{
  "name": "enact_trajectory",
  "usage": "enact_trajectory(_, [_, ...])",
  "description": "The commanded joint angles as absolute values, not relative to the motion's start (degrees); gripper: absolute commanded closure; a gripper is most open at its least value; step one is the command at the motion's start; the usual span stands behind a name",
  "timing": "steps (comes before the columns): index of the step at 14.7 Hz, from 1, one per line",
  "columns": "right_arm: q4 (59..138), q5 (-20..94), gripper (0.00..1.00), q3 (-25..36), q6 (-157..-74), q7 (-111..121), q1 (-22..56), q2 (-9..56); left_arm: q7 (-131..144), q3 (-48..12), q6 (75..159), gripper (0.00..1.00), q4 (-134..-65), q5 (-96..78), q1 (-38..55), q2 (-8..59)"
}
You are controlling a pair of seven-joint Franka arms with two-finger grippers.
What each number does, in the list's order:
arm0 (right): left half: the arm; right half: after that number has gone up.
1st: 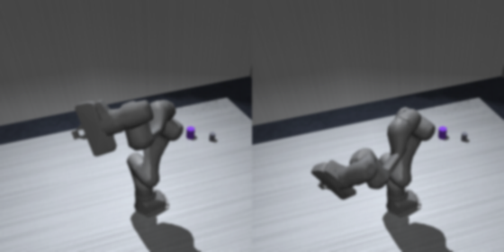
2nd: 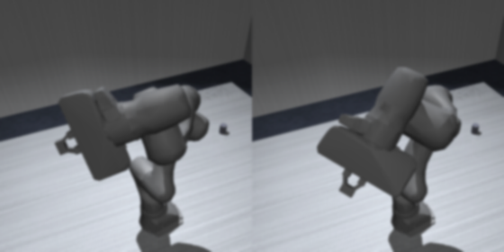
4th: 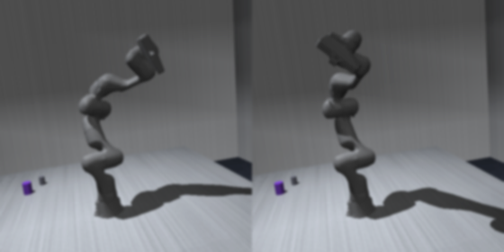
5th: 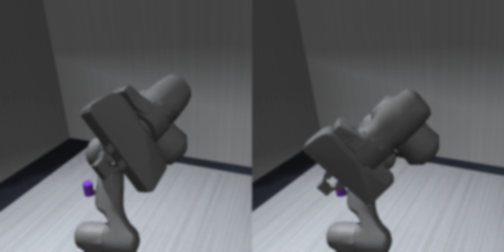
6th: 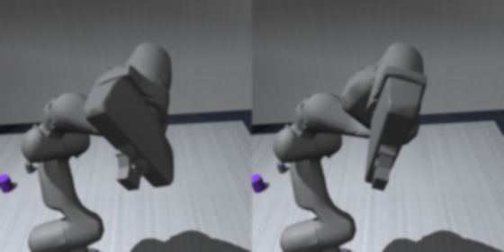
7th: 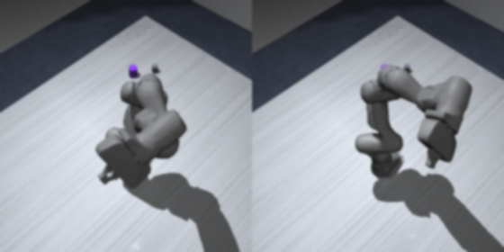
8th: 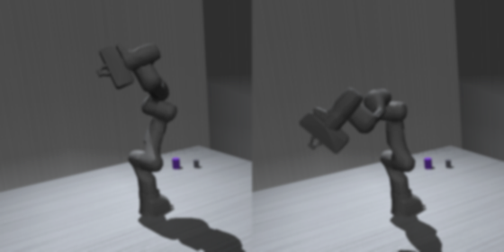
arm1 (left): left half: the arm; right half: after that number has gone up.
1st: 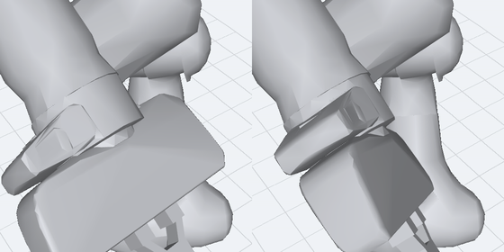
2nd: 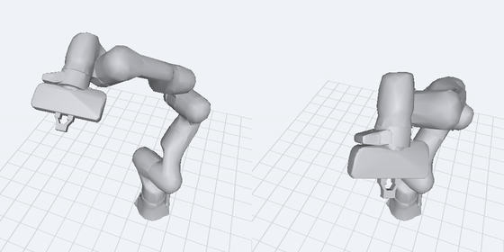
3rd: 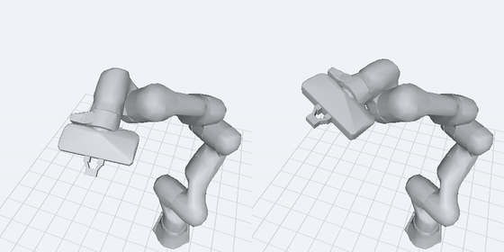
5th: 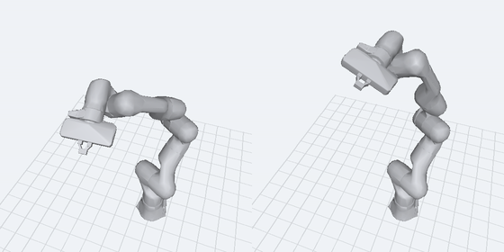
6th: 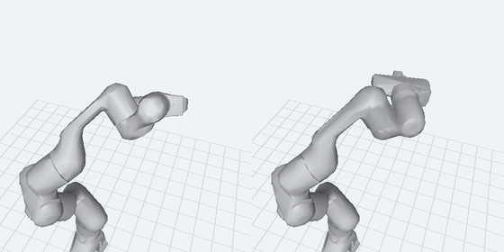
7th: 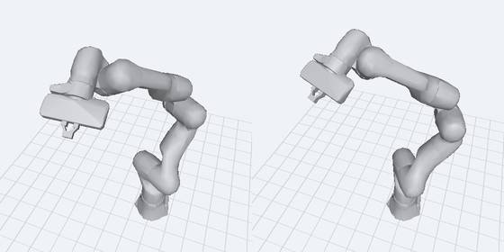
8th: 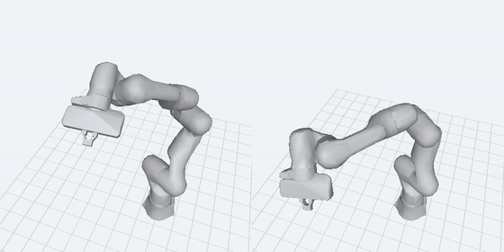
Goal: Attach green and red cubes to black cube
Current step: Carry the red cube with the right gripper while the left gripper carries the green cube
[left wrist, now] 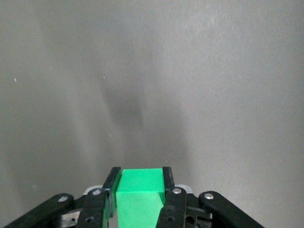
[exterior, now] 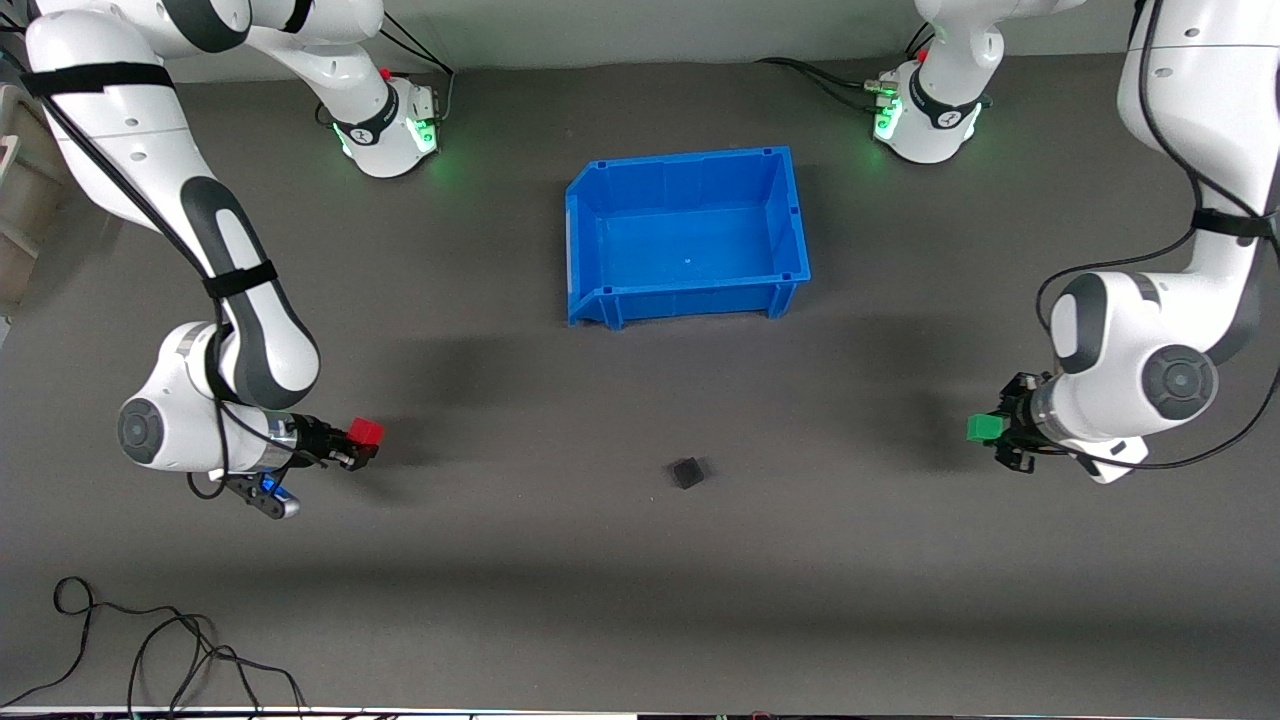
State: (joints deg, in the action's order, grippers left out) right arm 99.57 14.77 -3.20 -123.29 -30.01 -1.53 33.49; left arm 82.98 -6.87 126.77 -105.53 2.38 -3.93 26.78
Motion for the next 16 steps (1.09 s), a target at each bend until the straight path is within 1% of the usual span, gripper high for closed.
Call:
enact_trajectory(1, [98.2,16.7,1.00,-3.3,-122.3,-46.3,2.5,33.0,84.7,-6.4,124.9,1.00,-102.3,2.2,-2.9,27.7])
enact_trajectory(2, [97.4,16.8,1.00,-3.3,-122.3,-52.6,4.2,33.2,84.7,-6.4,123.4,1.00,-101.0,2.2,-2.9,27.7])
enact_trajectory(5, [95.7,19.0,1.00,-3.3,-125.9,-68.3,10.3,34.2,86.8,-7.1,120.3,1.00,-96.1,-0.5,-1.9,29.8])
enact_trajectory(7, [92.0,21.4,1.00,-3.3,-126.9,-76.6,13.9,37.0,93.3,-7.1,120.0,1.00,-91.6,-1.2,0.9,32.2])
enact_trajectory(9, [90.8,21.3,1.00,-3.1,-131.7,-84.9,18.9,38.6,100.0,-7.2,118.2,1.00,-85.6,-1.4,3.3,36.3])
enact_trajectory(12, [86.0,20.8,1.00,-3.1,-137.3,-94.3,23.4,44.5,107.1,-7.2,118.9,1.00,-80.1,-3.8,8.7,43.8])
enact_trajectory(14, [81.9,20.1,1.00,-2.7,-138.8,-98.9,26.1,48.4,109.9,-7.2,119.0,1.00,-76.4,-4.2,11.8,48.1])
enact_trajectory(16, [79.3,17.4,1.00,-2.6,-138.9,-102.7,27.4,51.1,116.1,-7.3,121.3,1.00,-75.3,-4.1,14.0,50.4])
